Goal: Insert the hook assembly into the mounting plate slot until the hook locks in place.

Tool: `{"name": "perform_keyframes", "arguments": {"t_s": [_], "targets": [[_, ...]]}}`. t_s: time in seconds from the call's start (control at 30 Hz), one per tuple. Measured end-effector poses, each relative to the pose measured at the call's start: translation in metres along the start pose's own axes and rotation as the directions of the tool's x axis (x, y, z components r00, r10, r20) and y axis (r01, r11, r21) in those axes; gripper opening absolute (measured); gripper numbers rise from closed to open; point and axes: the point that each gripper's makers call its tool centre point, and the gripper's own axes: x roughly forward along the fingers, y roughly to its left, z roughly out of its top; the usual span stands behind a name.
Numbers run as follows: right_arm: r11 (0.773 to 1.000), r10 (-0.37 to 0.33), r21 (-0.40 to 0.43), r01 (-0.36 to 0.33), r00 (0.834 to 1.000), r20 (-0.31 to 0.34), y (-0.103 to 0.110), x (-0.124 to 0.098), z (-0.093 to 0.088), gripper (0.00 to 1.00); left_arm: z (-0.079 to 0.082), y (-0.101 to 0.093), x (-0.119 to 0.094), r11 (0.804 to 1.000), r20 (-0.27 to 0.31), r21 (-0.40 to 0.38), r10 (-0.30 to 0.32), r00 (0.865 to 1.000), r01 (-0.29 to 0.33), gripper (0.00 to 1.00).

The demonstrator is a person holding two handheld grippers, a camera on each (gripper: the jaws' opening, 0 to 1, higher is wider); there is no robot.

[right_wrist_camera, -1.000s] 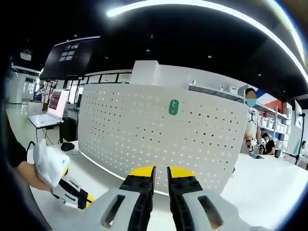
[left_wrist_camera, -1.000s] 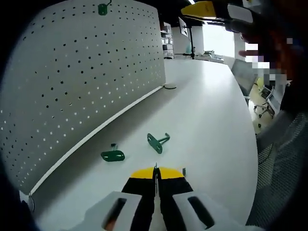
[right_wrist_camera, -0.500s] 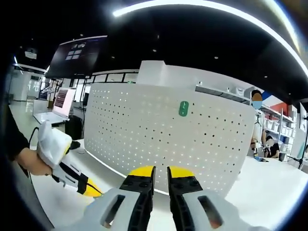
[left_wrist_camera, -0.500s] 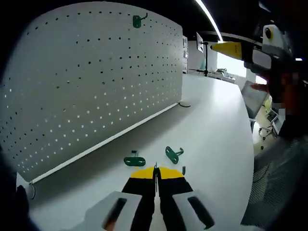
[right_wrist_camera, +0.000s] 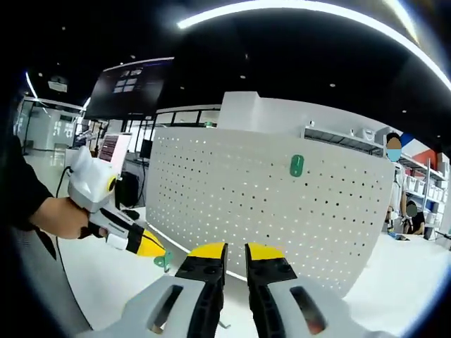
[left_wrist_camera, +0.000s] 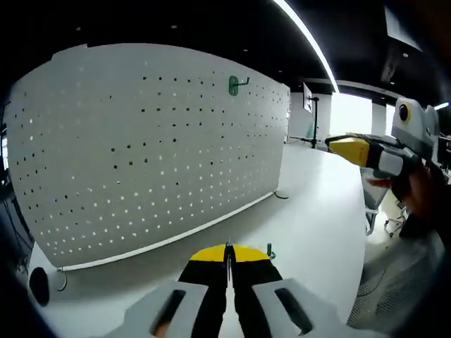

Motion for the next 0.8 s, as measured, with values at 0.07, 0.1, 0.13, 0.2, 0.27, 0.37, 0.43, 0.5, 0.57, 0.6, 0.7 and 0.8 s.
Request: {"name": "perform_keyframes", "arguments": {"t_s": [0.07, 0.1, 0.13, 0.2, 0.27, 0.37, 0.43, 0.5, 0.57, 0.6, 0.7, 0.8], "targets": [[1.000, 0.020, -0.006, -0.020, 1.000, 0.002, 0.007, -0.001, 0.003, 0.08, 0.006, 0.000, -0.005, 1.000, 0.023, -0.008, 0.003, 1.000, -0.003, 0.01], [0.999, 0.033, -0.009, -0.032, 0.999, 0.005, 0.012, -0.001, 0.004, 0.08, 0.008, 0.000, -0.006, 1.000, 0.031, -0.014, 0.003, 1.000, -0.003, 0.01], [0.999, 0.041, -0.008, -0.041, 0.999, 0.005, 0.015, -0.001, 0.005, 0.08, 0.012, 0.000, -0.009, 1.000, 0.045, -0.017, 0.004, 0.999, -0.003, 0.01], [0.998, 0.062, -0.002, -0.062, 0.998, 0.009, 0.022, -0.002, 0.007, 0.09, 0.016, 0.000, -0.012, 1.000, 0.063, -0.021, 0.006, 0.998, -0.004, 0.01], [0.996, 0.084, 0.004, -0.084, 0.996, 0.007, 0.029, -0.001, 0.009, 0.09, 0.022, -0.001, -0.017, 1.000, 0.084, -0.029, 0.005, 0.996, -0.003, 0.01], [0.993, 0.119, 0.018, -0.119, 0.993, 0.006, 0.039, -0.001, 0.011, 0.09, 0.030, -0.003, -0.023, 0.999, 0.110, -0.036, 0.004, 0.994, 0.000, 0.01], [0.989, 0.143, 0.023, -0.143, 0.990, 0.004, 0.047, 0.000, 0.012, 0.09, 0.035, -0.004, -0.027, 0.999, 0.128, -0.040, 0.001, 0.992, 0.004, 0.01], [0.987, 0.162, 0.024, -0.162, 0.987, 0.003, 0.054, 0.000, 0.014, 0.09, 0.040, -0.006, -0.031, 0.999, 0.148, -0.045, -0.001, 0.989, 0.008, 0.01], [0.983, 0.182, 0.037, -0.182, 0.983, 0.008, 0.060, 0.000, 0.016, 0.09, 0.045, -0.009, -0.034, 0.999, 0.161, -0.046, -0.005, 0.987, 0.012, 0.01], [0.981, 0.191, 0.046, -0.191, 0.982, 0.008, 0.063, 0.000, 0.016, 0.09, 0.046, -0.010, -0.035, 0.999, 0.166, -0.045, -0.006, 0.986, 0.014, 0.01], [0.976, 0.208, 0.061, -0.208, 0.978, 0.008, 0.068, 0.001, 0.017, 0.10, 0.052, -0.015, -0.039, 0.998, 0.187, -0.052, -0.014, 0.982, 0.024, 0.01], [0.973, 0.221, 0.073, -0.221, 0.975, 0.005, 0.073, 0.002, 0.017, 0.10, 0.059, -0.024, -0.043, 0.998, 0.210, -0.053, -0.029, 0.977, 0.041, 0.01]]}}
